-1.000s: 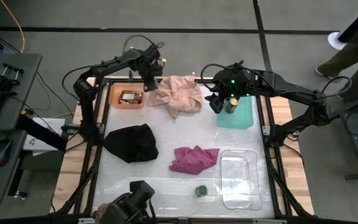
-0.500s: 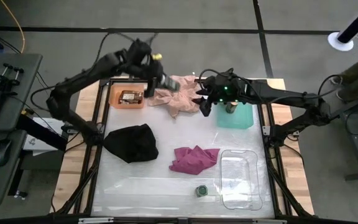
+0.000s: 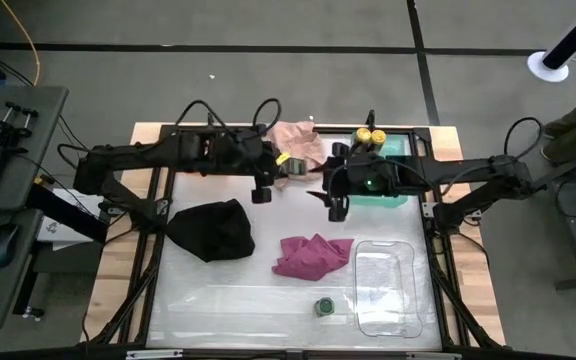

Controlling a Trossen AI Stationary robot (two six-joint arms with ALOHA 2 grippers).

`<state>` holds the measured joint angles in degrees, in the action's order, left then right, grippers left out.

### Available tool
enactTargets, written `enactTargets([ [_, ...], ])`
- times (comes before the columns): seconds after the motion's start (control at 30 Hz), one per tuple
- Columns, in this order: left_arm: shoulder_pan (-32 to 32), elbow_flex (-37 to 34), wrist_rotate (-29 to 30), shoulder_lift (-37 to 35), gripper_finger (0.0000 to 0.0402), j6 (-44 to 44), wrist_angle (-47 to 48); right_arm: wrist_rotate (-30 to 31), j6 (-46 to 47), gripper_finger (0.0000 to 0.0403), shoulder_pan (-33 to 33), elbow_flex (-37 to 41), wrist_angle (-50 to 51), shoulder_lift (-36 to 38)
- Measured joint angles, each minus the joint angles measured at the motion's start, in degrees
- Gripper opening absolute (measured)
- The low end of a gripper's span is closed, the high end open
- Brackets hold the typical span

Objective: Sort spices by type
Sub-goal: Put the top green seasoning bottle into the transparent bin

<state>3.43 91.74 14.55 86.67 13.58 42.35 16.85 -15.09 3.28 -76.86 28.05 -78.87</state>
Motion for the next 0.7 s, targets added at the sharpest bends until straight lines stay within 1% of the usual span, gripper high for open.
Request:
enactTargets([
  [0.03,-0.63,0.00,0.52,0.00,0.0162,-1.06,-0.18,2.11,0.00,0.0240,0.64,0.00,0.00,0.00],
  [0.1,-1.77,0.00,1.96,-0.02,0.0162,-1.48,-0.06,3.87,0.00,0.0257,1.34,0.00,-0.04,0.00],
  [0.2,-2.90,0.00,3.07,-0.02,0.0162,-0.52,-0.06,3.95,1.39,0.0285,2.50,0.00,-0.02,0.00],
  [0.37,-3.43,0.00,1.51,-0.02,0.0162,1.05,-0.29,3.93,0.87,0.0320,2.72,0.00,-0.73,0.00],
  [0.5,-3.99,0.02,-0.93,0.17,0.0162,3.21,-2.06,6.82,-1.96,0.0329,2.51,-0.11,-2.00,-0.78],
  [0.63,-4.38,0.02,-1.68,0.99,0.0162,5.54,-4.66,3.60,-1.59,0.0330,2.05,-0.11,-2.10,-2.46],
  [0.7,-4.35,0.09,-2.61,1.69,0.0162,6.25,-5.93,3.52,-2.19,0.0330,2.12,-0.11,-2.72,-3.40],
])
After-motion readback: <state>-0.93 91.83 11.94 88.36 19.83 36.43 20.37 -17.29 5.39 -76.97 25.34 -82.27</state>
